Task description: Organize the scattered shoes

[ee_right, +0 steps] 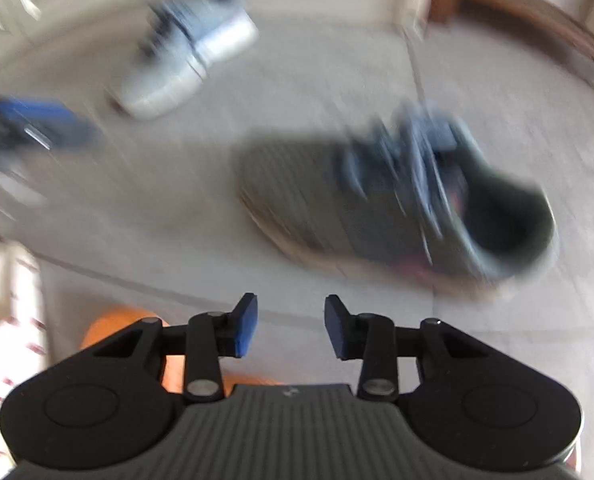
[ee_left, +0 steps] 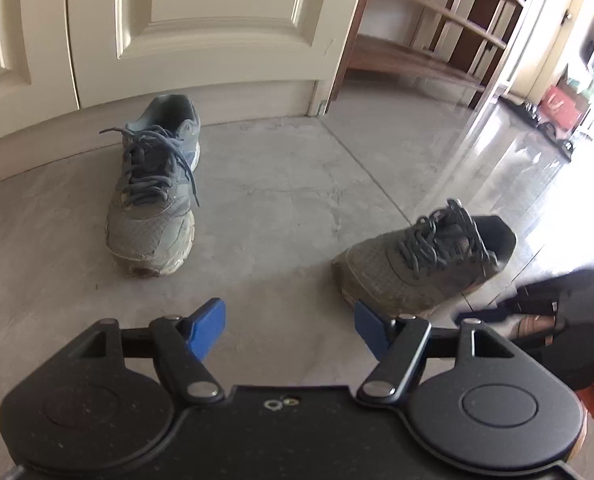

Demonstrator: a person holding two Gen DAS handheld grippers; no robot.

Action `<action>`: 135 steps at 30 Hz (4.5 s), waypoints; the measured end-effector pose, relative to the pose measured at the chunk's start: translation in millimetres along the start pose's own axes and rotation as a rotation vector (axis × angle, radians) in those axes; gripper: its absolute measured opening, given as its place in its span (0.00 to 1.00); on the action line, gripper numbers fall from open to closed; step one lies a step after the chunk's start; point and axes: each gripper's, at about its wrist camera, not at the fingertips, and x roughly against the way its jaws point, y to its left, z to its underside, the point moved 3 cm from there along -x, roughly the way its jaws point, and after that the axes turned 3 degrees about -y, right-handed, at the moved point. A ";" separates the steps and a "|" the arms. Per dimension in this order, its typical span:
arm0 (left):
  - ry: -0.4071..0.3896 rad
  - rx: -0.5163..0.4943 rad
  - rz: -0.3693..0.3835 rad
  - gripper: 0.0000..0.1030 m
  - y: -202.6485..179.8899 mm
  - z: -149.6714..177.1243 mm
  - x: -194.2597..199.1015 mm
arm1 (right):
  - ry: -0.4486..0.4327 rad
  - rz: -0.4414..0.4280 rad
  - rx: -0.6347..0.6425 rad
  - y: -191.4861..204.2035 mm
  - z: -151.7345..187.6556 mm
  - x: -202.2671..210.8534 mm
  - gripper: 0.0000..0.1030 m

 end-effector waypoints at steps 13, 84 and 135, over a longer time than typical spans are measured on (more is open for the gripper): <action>0.108 -0.184 -0.249 0.81 -31.7 -43.8 80.2 | -0.021 0.012 -0.102 8.0 -71.5 -78.7 0.42; 0.264 0.209 0.338 0.21 11.5 -35.0 -127.3 | 0.077 0.021 0.904 6.4 -31.7 -16.5 0.17; 0.231 -0.245 0.043 0.50 58.2 -14.3 -128.6 | 0.078 0.253 0.105 -29.3 11.8 10.0 0.45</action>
